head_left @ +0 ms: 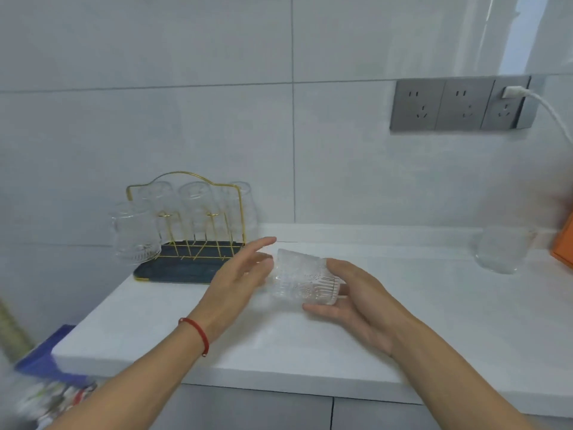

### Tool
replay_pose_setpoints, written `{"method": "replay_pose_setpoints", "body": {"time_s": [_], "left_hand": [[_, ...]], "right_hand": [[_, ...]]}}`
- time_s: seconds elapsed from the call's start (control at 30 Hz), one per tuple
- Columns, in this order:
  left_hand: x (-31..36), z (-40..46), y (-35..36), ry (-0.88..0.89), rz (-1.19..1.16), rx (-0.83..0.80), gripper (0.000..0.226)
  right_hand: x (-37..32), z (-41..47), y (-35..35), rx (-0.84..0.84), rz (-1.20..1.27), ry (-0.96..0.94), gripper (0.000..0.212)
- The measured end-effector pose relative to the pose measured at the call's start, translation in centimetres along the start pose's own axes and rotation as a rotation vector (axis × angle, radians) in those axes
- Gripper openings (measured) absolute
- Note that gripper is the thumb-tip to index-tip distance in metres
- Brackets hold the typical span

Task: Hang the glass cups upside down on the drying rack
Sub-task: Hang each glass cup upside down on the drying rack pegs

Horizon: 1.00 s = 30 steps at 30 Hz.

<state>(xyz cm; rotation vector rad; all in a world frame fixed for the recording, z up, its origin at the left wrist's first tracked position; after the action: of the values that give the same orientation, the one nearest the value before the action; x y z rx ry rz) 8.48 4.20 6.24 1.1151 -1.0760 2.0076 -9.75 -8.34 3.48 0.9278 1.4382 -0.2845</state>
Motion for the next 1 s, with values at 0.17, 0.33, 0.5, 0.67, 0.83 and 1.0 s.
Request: {"method": "replay_pose_setpoints", "body": {"time_s": [0.17, 0.33, 0.5, 0.67, 0.83, 1.0], "left_hand": [[-3.8, -1.5, -5.6, -0.003, 0.849, 0.252, 0.037], [-5.6, -2.3, -5.8, 0.021, 0.882, 0.274, 0.04], [-6.2, -2.1, -5.7, -0.028, 0.881, 0.263, 0.036], [-6.4, -2.0, -5.8, -0.033, 0.872, 0.271, 0.034], [-6.7, -1.8, -5.9, -0.042, 0.896, 0.27, 0.034], [-6.8, -1.8, -5.8, -0.035, 0.908, 0.295, 0.032]], "right_hand": [[-2.4, -0.2, 2.9, 0.107, -0.304, -0.25, 0.029], [-5.9, -0.5, 8.7, 0.076, -0.435, -0.553, 0.033], [-8.3, 1.6, 16.3, -0.009, -0.666, -0.75, 0.04], [-8.5, 5.7, 22.9, -0.031, -1.048, -0.82, 0.055], [-6.6, 8.4, 26.5, -0.088, -1.358, -0.796, 0.054], [-5.5, 10.6, 27.8, -0.138, -1.549, -0.774, 0.055]]}}
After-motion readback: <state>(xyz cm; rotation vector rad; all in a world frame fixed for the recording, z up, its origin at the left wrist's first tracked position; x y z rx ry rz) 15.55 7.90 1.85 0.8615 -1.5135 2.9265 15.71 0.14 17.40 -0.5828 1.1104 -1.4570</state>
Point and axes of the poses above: each hand's wrist, its own z-axis towards the middle knuckle, its own y-axis out of the palm, x = y × z, the point moved 4 cm from there along z, towards the middle knuckle
